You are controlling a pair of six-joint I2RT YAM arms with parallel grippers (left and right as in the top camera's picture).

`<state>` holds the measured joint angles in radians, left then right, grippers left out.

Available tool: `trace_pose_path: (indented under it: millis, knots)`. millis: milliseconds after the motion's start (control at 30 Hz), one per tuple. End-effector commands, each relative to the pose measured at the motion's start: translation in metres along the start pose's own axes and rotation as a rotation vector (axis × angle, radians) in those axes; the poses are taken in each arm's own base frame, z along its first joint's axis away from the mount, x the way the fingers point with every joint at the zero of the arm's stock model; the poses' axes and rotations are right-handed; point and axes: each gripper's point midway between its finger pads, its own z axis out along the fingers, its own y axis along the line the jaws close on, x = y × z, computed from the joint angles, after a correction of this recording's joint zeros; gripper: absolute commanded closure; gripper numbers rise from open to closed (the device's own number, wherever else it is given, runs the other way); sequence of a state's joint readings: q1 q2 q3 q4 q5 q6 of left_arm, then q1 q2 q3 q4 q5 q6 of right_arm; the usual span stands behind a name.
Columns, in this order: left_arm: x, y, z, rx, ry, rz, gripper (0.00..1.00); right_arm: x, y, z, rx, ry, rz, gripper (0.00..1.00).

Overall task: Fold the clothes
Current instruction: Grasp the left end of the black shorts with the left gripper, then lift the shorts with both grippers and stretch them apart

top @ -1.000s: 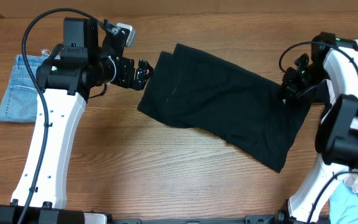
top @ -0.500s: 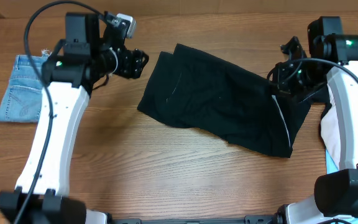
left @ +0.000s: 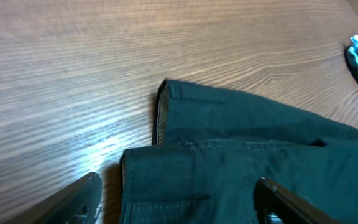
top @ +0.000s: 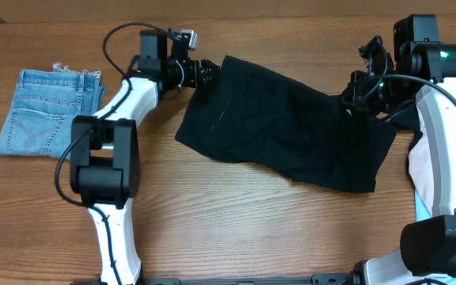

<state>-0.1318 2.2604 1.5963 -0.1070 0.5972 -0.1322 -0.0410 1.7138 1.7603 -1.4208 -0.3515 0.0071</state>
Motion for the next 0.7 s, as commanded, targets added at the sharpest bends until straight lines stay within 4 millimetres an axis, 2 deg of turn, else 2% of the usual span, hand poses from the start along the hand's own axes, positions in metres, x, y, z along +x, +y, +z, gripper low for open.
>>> trace_pose_path:
  millis: [0, 67, 100, 167, 200, 233, 300, 433, 467, 667]
  knots:
    - [0.018, 0.006, 0.022, -0.014, 0.030, -0.077, 0.26, -0.002, 0.004, -0.009, -0.004, -0.031, -0.016, 0.96]
    - [0.025, 0.010, 0.026, -0.026, 0.046, -0.085, 0.35, -0.002, 0.004, -0.009, -0.004, -0.031, -0.017, 0.96]
    - [0.026, 0.010, 0.026, -0.027, 0.050, -0.087, 0.45, -0.002, 0.004, -0.009, -0.004, -0.032, -0.017, 0.96]
    - [0.022, 0.006, 0.025, -0.011, 0.043, -0.082, 0.80, -0.003, 0.004, -0.009, -0.001, -0.035, -0.018, 0.96]
    - [0.018, 0.004, 0.022, 0.001, 0.038, -0.082, 0.92, -0.004, 0.002, -0.009, 0.007, -0.040, -0.019, 0.96]
    - [0.010, 0.003, 0.016, 0.006, 0.031, -0.084, 0.96, -0.006, -0.001, -0.009, 0.026, -0.047, -0.005, 0.96]
    - [-0.004, 0.003, 0.002, -0.005, 0.027, -0.095, 0.96, -0.010, -0.012, -0.010, 0.091, -0.066, 0.037, 0.96]
    - [-0.028, -0.010, -0.047, -0.035, 0.050, -0.055, 0.96, -0.015, -0.060, -0.022, 0.369, -0.137, 0.207, 0.96]
    - [-0.033, -0.018, -0.067, -0.054, 0.064, -0.025, 0.96, -0.018, -0.068, -0.025, 0.415, -0.155, 0.214, 0.96]
    - [-0.027, -0.042, -0.163, -0.278, 0.159, 0.056, 0.96, -0.021, -0.068, -0.026, 0.417, -0.167, 0.212, 0.96]
